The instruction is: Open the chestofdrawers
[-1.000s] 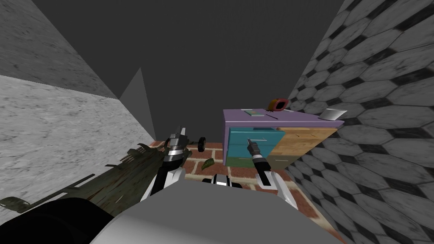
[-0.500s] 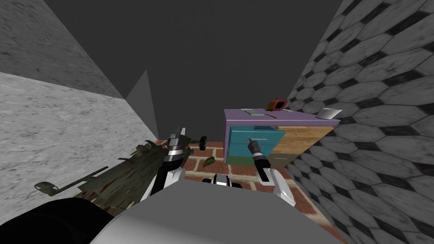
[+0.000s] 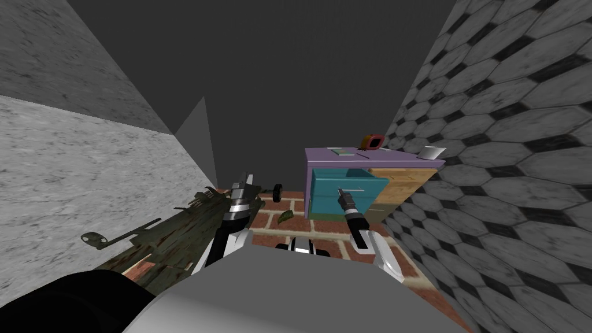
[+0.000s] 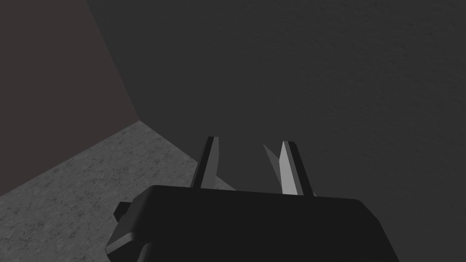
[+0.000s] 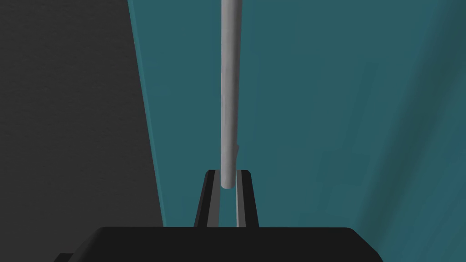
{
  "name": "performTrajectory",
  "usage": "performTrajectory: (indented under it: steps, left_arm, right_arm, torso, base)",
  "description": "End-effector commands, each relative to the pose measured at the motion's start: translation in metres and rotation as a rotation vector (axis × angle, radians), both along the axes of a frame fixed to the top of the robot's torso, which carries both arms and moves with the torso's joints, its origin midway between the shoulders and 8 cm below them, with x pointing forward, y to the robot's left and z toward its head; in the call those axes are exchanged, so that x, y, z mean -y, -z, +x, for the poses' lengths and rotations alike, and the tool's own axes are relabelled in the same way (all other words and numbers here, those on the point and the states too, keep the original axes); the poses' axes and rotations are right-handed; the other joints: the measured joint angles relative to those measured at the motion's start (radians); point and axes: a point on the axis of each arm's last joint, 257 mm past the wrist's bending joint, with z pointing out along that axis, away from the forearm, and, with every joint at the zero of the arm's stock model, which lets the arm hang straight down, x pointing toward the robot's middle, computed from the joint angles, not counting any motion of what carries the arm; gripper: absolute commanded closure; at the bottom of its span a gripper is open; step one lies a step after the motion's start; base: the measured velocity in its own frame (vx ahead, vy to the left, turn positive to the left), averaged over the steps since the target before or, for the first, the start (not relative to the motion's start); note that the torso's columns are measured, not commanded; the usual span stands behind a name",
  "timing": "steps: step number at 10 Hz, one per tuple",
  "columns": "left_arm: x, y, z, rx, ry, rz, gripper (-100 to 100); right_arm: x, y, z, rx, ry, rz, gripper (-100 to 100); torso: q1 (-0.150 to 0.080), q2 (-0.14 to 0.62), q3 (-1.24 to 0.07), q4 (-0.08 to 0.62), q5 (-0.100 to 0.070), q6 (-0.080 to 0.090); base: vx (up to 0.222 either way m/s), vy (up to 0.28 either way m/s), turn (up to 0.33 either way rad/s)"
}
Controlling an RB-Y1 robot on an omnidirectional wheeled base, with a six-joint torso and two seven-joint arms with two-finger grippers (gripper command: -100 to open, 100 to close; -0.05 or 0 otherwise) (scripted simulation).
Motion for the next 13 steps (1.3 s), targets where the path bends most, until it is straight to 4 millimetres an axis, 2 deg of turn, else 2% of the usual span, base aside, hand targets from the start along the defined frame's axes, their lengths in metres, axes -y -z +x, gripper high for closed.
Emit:
performTrajectory:
  steps: [1,2,8,9,12,13]
  left_arm:
    - [0.0,0.0,0.0,0.0,0.0,0.0,0]
    - [0.0,0.0,0.0,0.0,0.0,0.0,0]
    - [0.0,0.0,0.0,0.0,0.0,0.0,0]
    - [0.0,0.0,0.0,0.0,0.0,0.0,0]
    - [0.0,0.0,0.0,0.0,0.0,0.0,0]
    - [0.0,0.0,0.0,0.0,0.0,0.0,0]
  right_arm:
    - [-0.001,0.0,-0.001,0.0,-0.003,0.0,100]
    - [0.005,0.0,0.003,-0.013,0.005,0.001,-100]
    - [0.031,-0.024,0.021,-0.019,0.041,-0.003,-100]
    - [0.034,-0.024,0.021,-0.023,0.052,0.003,-100]
    - [0.049,-0.043,0.03,-0.011,0.08,0.005,-100]
    - [0.051,-0.043,0.03,-0.013,0.087,0.006,-100]
  torso:
    - [0.001,-0.001,-0.001,0.001,0.001,0.0]
    - [0.001,-0.007,-0.004,0.0,0.001,0.0]
    - [-0.001,-0.006,-0.003,-0.004,-0.002,-0.001]
    - [-0.001,-0.005,-0.003,-0.004,-0.002,-0.001]
    - [-0.001,-0.006,-0.004,-0.004,-0.002,-0.001]
    - [-0.002,-0.006,-0.003,-0.004,-0.002,-0.001]
  base:
    - [-0.092,0.003,-0.002]
    - [-0.044,0.0,0.071]
    - [-0.051,0.002,0.089]
    - [-0.045,0.006,0.031]
    - [-0.054,0.004,0.096]
    - [-0.046,-0.002,0.031]
